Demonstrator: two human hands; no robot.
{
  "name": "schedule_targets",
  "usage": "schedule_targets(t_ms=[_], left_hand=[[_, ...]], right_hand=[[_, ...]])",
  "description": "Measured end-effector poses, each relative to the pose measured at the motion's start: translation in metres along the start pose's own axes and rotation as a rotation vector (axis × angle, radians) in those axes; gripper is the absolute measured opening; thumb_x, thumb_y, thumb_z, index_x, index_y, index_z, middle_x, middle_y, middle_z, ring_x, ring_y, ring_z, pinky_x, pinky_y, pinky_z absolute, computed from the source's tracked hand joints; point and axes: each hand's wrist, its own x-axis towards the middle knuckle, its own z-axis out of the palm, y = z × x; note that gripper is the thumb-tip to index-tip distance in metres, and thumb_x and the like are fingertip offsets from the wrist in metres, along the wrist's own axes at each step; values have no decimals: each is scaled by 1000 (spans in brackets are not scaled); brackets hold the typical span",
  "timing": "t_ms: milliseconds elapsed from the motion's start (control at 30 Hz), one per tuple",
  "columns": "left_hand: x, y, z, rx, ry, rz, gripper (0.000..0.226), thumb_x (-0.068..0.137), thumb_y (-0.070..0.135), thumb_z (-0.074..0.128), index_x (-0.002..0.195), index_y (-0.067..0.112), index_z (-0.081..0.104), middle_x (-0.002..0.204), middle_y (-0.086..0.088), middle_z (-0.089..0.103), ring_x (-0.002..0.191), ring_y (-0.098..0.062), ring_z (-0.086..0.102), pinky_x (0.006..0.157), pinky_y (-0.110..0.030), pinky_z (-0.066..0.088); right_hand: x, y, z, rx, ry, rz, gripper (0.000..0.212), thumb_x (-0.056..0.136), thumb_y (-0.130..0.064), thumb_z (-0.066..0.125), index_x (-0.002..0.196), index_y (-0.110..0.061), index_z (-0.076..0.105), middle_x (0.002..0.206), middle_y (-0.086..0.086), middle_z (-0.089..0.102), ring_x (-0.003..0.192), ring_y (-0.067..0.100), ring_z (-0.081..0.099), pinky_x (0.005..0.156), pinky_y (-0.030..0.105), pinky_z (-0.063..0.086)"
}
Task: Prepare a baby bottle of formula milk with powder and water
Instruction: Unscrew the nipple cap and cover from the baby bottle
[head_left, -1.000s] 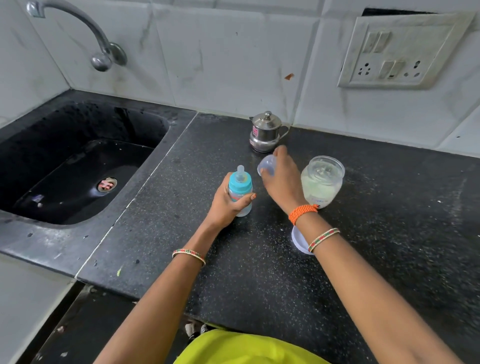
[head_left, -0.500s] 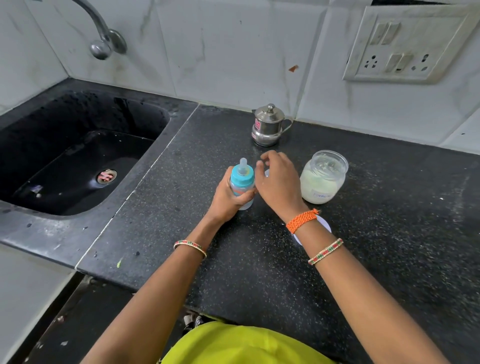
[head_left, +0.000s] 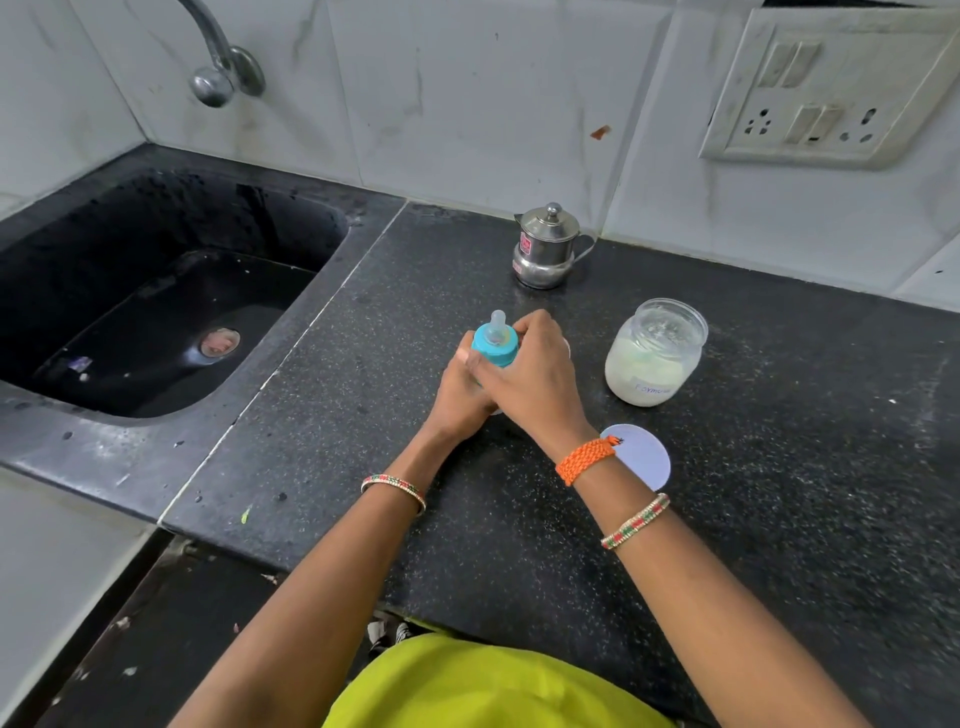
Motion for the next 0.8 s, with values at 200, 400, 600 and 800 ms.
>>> schedule_targets(t_ms=[200,400,600,800], left_hand=[[6,2,-7,24,-69,-16,47,77,-1,73,117,3,50,98,4,64,89,-1,64,77,-19,51],[9,2,-15,26,-153,-52,44,76,-7,70,106,19,51,93,8,62,83,2,62,76,-17,50],[13,0,-22,33,-236,-96,43,76,-13,65,106,14,51,88,11,59,75,6,60,70,-12,47],[13,-2,-20,37,-216,-79,50,78,-13,65,120,9,49,98,7,61,82,6,61,74,-13,49]], right_hand=[[9,6,4,-9,90,-74,40,70,-33,81,82,-16,48,86,-2,51,78,11,50,66,23,43],[18,15,2,-6,27,-177,39,67,-30,82,77,-12,49,79,-1,50,68,11,45,56,14,32],[45,22,-23,44,-359,-360,40,68,-16,83,105,-8,70,89,5,62,80,20,58,73,30,45],[55,18,-31,152,-618,-161,73,77,-3,75,140,-9,39,124,6,54,116,20,56,102,33,46]])
